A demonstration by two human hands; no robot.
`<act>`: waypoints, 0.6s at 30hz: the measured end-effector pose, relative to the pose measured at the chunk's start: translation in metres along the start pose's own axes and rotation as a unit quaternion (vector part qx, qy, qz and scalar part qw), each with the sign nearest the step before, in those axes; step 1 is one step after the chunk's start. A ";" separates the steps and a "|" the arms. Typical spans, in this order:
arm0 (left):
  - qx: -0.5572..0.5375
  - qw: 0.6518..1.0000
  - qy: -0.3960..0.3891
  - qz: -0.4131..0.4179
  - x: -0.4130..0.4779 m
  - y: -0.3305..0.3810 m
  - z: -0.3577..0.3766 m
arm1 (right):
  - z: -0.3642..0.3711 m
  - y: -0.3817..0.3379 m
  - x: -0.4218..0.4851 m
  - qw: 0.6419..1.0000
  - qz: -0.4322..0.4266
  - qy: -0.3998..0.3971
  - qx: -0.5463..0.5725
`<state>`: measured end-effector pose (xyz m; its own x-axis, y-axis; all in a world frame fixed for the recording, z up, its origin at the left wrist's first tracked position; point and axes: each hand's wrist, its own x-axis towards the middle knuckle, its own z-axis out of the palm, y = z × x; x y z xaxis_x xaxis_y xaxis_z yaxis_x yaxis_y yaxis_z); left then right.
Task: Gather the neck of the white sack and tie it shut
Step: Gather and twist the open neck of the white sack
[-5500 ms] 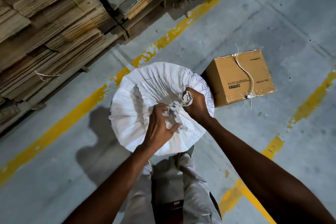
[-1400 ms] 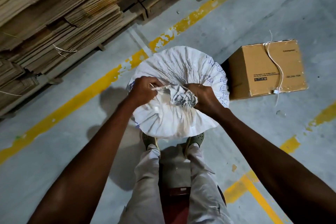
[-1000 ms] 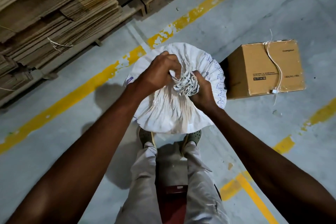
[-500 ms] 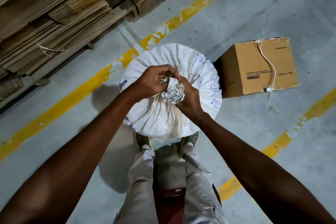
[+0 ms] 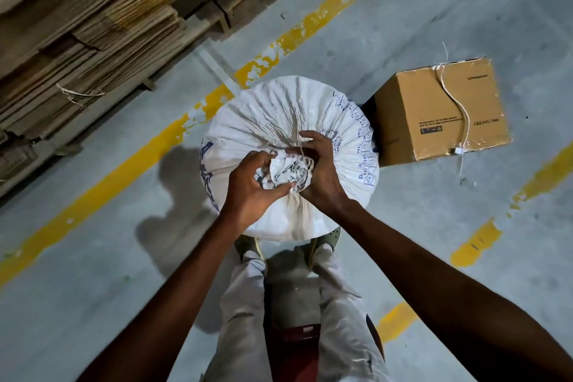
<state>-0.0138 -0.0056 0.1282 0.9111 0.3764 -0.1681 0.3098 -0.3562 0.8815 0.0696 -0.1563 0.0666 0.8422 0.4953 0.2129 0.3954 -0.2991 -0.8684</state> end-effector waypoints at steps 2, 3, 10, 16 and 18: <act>0.060 0.996 -0.033 0.059 -0.002 0.005 -0.005 | -0.002 -0.002 0.001 0.998 -0.040 -0.032 0.020; 0.082 0.990 -0.065 0.094 -0.001 0.009 -0.008 | -0.003 -0.001 0.004 0.995 -0.067 -0.072 0.008; 0.160 0.943 -0.211 0.201 0.019 0.015 -0.018 | -0.005 0.004 0.010 0.963 -0.051 -0.252 -0.079; 0.204 0.938 0.238 0.151 -0.004 -0.007 -0.015 | 0.006 -0.026 0.031 0.984 0.176 -0.030 0.013; 0.174 0.971 0.150 0.069 -0.024 -0.030 0.013 | 0.019 -0.029 0.026 0.963 0.255 0.076 0.045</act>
<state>-0.0420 -0.0149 0.1003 0.8463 0.5183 0.1233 0.3116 -0.6692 0.6746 0.0726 -0.1193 0.0891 0.9650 0.1756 -0.1948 -0.1117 -0.3970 -0.9110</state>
